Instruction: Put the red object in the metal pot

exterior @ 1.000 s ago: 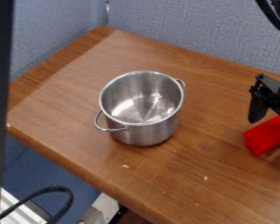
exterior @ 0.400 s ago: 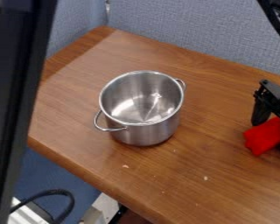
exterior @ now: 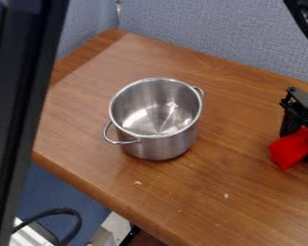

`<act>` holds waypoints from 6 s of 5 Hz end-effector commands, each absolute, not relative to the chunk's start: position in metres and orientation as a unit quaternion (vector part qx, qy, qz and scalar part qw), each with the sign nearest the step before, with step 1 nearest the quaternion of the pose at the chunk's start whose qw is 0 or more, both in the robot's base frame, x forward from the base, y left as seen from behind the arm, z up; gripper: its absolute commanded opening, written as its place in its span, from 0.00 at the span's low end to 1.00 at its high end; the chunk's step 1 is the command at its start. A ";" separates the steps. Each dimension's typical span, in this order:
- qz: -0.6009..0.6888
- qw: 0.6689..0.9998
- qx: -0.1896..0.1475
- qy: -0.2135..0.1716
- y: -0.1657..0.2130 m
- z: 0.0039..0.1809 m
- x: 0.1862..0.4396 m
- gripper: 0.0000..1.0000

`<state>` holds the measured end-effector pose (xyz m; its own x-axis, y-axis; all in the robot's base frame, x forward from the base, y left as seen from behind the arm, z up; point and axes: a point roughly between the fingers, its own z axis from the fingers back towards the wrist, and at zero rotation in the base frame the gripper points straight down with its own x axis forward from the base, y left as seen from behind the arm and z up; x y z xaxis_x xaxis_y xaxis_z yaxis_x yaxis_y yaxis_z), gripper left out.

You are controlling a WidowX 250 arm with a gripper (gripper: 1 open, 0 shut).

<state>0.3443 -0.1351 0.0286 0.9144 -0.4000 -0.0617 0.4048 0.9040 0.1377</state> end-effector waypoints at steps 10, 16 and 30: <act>-0.189 0.980 0.065 0.001 -0.108 0.025 0.346 0.00; -0.179 0.981 0.068 -0.002 -0.100 0.028 0.342 0.00; -0.142 0.988 0.062 0.005 -0.064 0.071 0.318 0.00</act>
